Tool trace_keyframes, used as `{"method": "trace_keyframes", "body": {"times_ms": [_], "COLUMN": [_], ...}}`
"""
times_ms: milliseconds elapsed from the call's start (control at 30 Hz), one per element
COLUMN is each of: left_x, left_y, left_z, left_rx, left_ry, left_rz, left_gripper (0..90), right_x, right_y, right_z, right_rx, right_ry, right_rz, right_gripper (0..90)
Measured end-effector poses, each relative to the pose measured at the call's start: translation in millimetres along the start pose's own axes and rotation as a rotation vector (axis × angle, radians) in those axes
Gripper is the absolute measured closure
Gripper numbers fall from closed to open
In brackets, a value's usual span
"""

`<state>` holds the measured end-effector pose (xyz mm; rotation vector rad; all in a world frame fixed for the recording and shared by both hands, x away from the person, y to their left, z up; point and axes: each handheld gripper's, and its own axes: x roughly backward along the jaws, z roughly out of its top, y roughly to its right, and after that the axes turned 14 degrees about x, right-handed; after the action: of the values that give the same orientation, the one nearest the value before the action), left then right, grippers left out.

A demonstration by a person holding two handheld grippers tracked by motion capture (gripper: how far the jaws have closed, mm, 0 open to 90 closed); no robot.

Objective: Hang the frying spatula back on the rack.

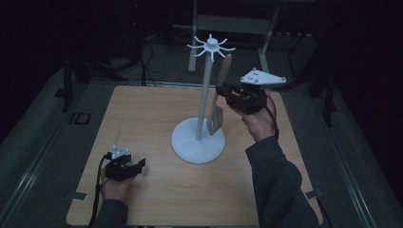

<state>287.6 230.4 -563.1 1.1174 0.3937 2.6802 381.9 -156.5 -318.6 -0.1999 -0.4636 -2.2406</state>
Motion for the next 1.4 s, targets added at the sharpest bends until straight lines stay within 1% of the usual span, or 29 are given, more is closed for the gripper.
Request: {"method": "trace_keyframes", "body": {"times_ms": [300, 700, 867, 933, 1033, 1100, 1167, 1233, 1267, 1300, 1333, 1400], "left_x": [-0.2, -0.2, 0.7, 0.6, 0.8, 0.6, 0.5, 0.3, 0.3, -0.1, -0.1, -0.1], "left_y": [-0.3, -0.5, -0.8, -0.6, -0.3, -0.3, -0.1, 0.0, 0.0, 0.1, 0.2, 0.2], "left_z": [0.0, 0.1, 0.1, -0.2, -0.4, -0.5, -0.5, -0.6, -0.6, -0.6, -0.7, -0.7], "left_rx": [-0.001, 0.000, 0.001, 0.001, 0.000, 0.001, 0.001, 0.001, 0.001, 0.001, 0.001, 0.001], "left_ry": [-0.001, 0.003, 0.003, 0.001, 0.002, 0.000, -0.001, -0.001, -0.001, -0.002, -0.001, -0.001], "left_rz": [0.001, 0.003, 0.003, 0.003, 0.002, 0.003, 0.003, 0.003, 0.003, 0.002, 0.002, 0.002], "left_gripper": [35.3, 35.4, 35.4, 35.4, 35.4, 35.3, 35.3, 35.4, 35.4, 35.4, 35.4, 35.4], "right_x": [-4.8, -9.9, -12.3, -11.6, -10.3, -9.5, -9.3, -9.7, -9.7, -9.8, -10.4, -10.4], "right_y": [0.1, -1.1, -1.9, -1.3, -1.7, -1.5, -1.0, -0.6, -0.6, -0.5, -0.5, -0.9], "right_z": [-0.2, 2.1, -1.4, -3.1, -3.5, -4.3, -6.1, -8.8, -8.8, -9.8, -12.8, -14.5], "right_rx": [-0.010, -0.006, -0.008, -0.019, -0.012, -0.011, -0.015, -0.013, -0.013, -0.015, -0.017, -0.008], "right_ry": [-0.006, -0.011, -0.017, -0.008, -0.009, -0.007, -0.007, -0.016, -0.016, -0.020, -0.028, -0.036], "right_rz": [0.004, 0.005, 0.005, 0.005, 0.000, -0.001, -0.002, -0.006, -0.006, -0.008, -0.011, -0.008], "right_gripper": [74.7, 74.6, 74.6, 74.5, 73.9, 71.0, 63.1, 59.1, 59.1, 57.1, 51.7, 48.6]}}
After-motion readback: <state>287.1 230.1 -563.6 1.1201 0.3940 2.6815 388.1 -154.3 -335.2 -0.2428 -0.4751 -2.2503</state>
